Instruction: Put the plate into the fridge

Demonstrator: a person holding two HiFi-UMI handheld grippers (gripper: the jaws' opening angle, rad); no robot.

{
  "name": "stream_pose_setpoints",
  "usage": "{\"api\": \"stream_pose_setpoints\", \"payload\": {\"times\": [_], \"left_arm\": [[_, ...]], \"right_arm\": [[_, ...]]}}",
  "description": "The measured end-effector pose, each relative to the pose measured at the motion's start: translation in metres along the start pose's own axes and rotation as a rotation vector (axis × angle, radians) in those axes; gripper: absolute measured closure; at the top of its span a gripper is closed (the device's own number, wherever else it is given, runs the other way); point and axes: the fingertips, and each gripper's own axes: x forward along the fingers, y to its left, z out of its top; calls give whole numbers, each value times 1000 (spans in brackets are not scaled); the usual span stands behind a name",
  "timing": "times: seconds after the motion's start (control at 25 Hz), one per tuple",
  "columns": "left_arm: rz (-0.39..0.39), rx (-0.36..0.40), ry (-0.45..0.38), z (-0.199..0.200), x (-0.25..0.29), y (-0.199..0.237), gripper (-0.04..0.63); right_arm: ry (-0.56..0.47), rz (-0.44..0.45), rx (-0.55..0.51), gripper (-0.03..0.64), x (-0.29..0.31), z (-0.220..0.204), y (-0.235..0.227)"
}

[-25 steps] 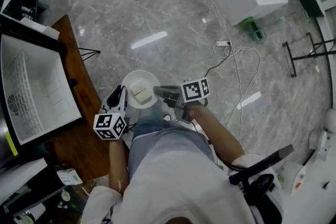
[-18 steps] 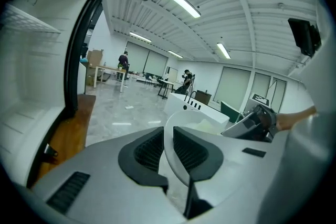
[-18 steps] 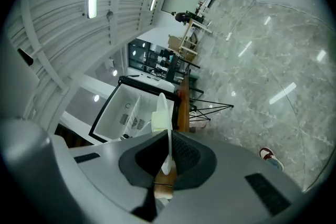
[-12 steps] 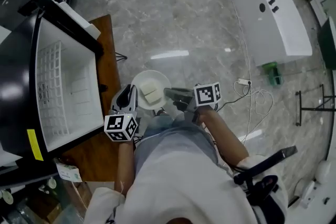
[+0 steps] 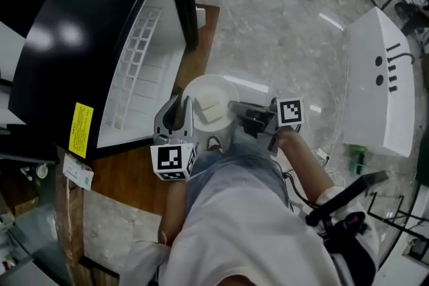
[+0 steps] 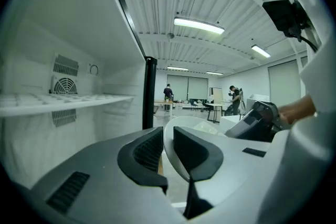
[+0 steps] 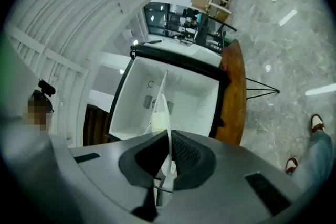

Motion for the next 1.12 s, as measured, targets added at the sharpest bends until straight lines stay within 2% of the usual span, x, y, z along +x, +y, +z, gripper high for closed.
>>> {"api": "stream_pose_setpoints", "payload": {"times": [0.24, 0.4, 0.52, 0.72, 0.92, 1.12], "left_arm": [[299, 22, -83, 18, -12, 83, 525], [413, -25, -115, 30, -3, 103, 525], [539, -2, -150, 58, -6, 122, 525], [726, 81, -141, 87, -5, 151, 525], [865, 77, -138, 86, -8, 161, 525], [1011, 92, -101, 75, -24, 166, 526]], "right_arm": [[272, 118, -92, 594, 97, 46, 11], [387, 170, -69, 594, 124, 72, 10], [478, 232, -24, 594, 151, 89, 25], [588, 286, 4, 594, 192, 115, 39], [683, 316, -11, 594, 215, 124, 35], [744, 314, 75, 594, 238, 116, 28]]}}
